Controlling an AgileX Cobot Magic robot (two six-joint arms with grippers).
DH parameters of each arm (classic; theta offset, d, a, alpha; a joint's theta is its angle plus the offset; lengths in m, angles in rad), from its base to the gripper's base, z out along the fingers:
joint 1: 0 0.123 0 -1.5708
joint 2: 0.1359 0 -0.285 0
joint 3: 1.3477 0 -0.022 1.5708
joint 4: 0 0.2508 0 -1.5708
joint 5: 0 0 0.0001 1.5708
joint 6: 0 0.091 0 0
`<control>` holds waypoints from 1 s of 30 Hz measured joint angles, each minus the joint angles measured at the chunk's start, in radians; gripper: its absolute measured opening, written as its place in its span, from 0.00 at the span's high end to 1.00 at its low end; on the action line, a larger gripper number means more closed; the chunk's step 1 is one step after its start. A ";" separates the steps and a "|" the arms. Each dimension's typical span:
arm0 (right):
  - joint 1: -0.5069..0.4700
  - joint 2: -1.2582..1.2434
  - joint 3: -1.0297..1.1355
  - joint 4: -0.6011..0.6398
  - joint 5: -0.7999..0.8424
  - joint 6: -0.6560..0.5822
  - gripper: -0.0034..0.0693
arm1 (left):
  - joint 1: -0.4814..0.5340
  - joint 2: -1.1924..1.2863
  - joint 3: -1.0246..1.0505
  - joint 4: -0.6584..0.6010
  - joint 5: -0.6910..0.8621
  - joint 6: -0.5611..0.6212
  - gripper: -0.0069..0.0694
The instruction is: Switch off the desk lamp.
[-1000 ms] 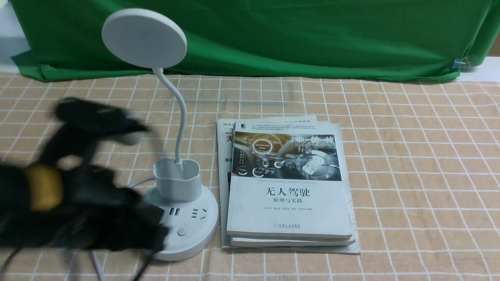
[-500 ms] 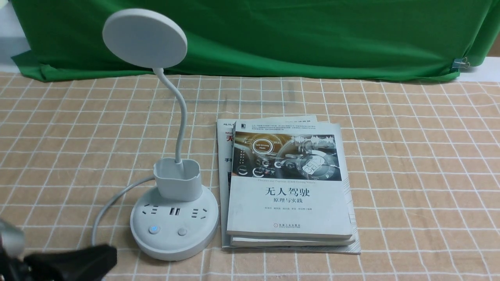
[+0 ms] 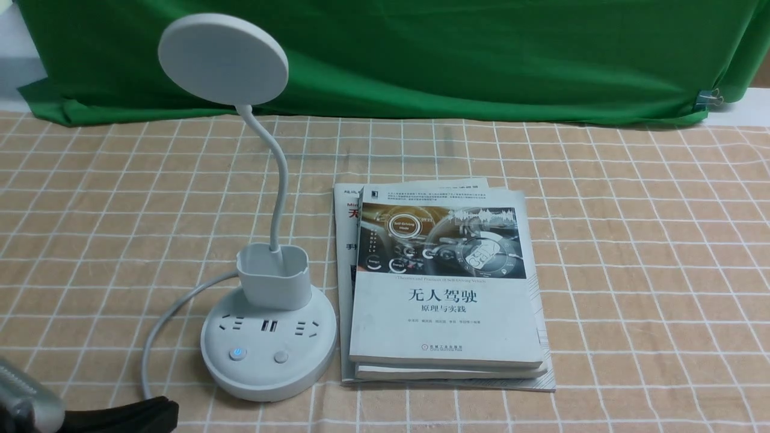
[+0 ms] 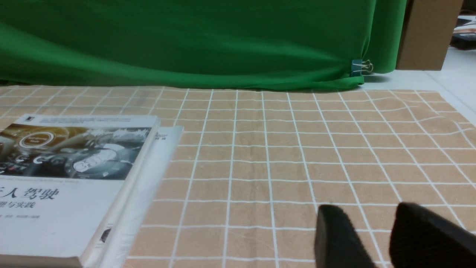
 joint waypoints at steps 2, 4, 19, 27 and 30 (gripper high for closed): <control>0.000 0.000 0.000 0.000 0.000 0.000 0.62 | 0.036 -0.031 0.003 0.002 -0.001 0.001 0.90; 0.000 0.000 0.000 0.000 0.000 0.000 0.62 | 0.134 -0.104 0.007 -0.013 0.007 0.001 0.90; 0.000 0.000 0.000 0.000 0.000 0.000 0.62 | 0.647 -0.407 0.177 -0.217 -0.004 0.101 0.90; 0.000 0.000 0.000 0.000 0.000 0.000 0.62 | 0.626 -0.407 0.177 -0.262 0.061 0.101 0.90; 0.000 0.000 0.000 0.000 0.000 0.000 0.62 | 0.625 -0.407 0.177 -0.262 0.061 0.101 0.90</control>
